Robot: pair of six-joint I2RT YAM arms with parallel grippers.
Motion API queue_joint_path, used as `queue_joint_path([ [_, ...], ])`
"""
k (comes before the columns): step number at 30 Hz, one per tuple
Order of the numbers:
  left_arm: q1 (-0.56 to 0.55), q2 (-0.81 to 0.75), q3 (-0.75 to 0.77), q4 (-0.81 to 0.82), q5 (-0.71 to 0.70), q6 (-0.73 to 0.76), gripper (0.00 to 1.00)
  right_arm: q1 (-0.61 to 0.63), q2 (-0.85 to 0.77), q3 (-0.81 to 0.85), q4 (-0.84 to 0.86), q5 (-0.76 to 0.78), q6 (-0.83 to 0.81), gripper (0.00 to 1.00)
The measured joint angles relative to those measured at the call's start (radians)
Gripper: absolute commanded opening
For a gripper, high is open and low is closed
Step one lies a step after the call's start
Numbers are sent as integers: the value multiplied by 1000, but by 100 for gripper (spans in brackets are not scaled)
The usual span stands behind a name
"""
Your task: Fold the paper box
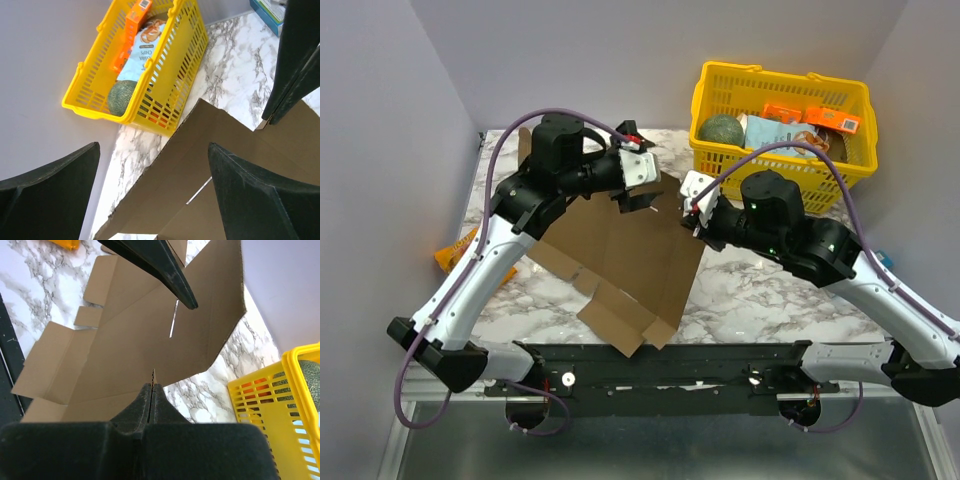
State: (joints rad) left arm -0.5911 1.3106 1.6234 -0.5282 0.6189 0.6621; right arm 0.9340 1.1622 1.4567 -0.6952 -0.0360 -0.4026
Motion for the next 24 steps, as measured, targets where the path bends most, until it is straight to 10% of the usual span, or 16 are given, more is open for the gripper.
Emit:
queue_joint_path([
  [12,-34,108,144,-163,-22,48,38,0,-26,-20,-3,-6,-2,0],
  [20,-46,120,143,-196,-53,63,33,0,-27,-60,26,90,-6,1],
  [24,-46,120,112,-193,-62,69,14,0,-36,-123,88,181,-7,12],
])
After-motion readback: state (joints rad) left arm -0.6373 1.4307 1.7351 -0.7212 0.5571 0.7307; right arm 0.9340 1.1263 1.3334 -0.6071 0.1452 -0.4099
